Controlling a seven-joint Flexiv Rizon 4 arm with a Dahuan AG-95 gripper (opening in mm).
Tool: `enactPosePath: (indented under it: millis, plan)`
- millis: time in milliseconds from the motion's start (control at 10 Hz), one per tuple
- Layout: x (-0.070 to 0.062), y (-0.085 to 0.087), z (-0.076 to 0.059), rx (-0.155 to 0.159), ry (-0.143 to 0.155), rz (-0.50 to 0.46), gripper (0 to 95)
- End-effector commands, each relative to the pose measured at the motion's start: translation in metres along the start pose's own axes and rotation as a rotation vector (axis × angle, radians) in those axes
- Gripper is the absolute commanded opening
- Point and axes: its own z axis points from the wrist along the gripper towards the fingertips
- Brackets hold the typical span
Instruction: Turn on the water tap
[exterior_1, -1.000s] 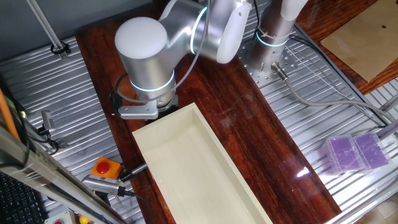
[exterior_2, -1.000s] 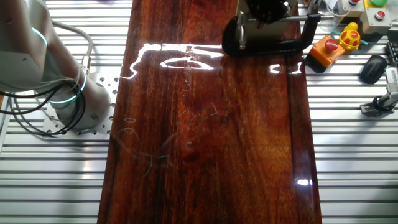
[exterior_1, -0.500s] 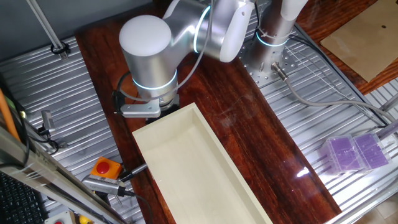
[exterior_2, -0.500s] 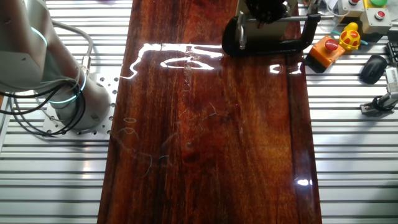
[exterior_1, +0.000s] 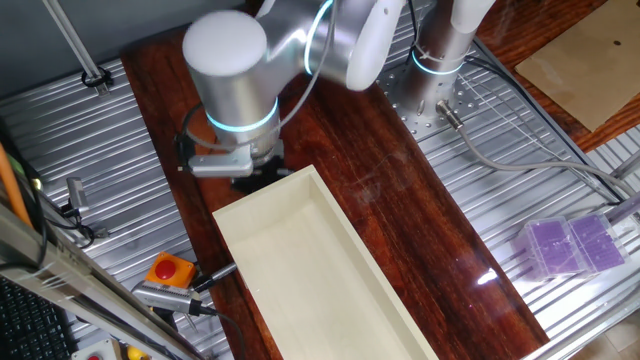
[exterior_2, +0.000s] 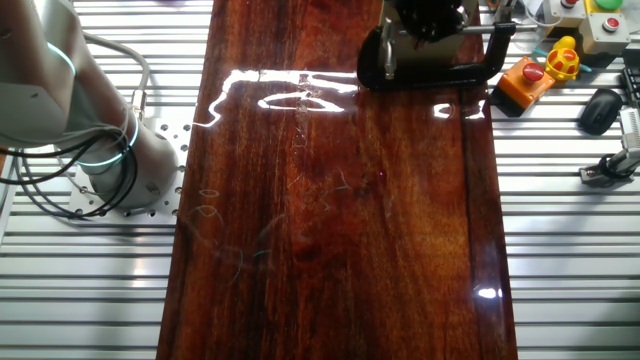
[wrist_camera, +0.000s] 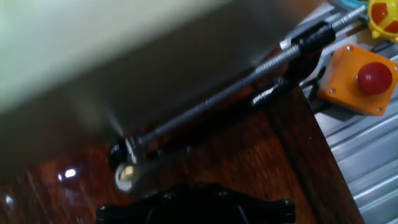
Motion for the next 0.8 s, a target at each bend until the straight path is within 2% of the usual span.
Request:
enactPosePath:
  millis: [100,200,400,600,800]
  plan:
    - [0.016,-0.003,0.0,-0.002,-0.002,-0.015,0.0]
    - [0.031,-0.004,-0.002,-0.001,0.0,-0.017,0.0]
    - [0.031,-0.004,-0.002,-0.001,0.0,-0.009,0.0]
    - [0.031,-0.004,-0.002,-0.01,-0.018,0.044,0.0]
    - [0.031,-0.004,-0.002,-0.009,-0.018,0.132,0.0]
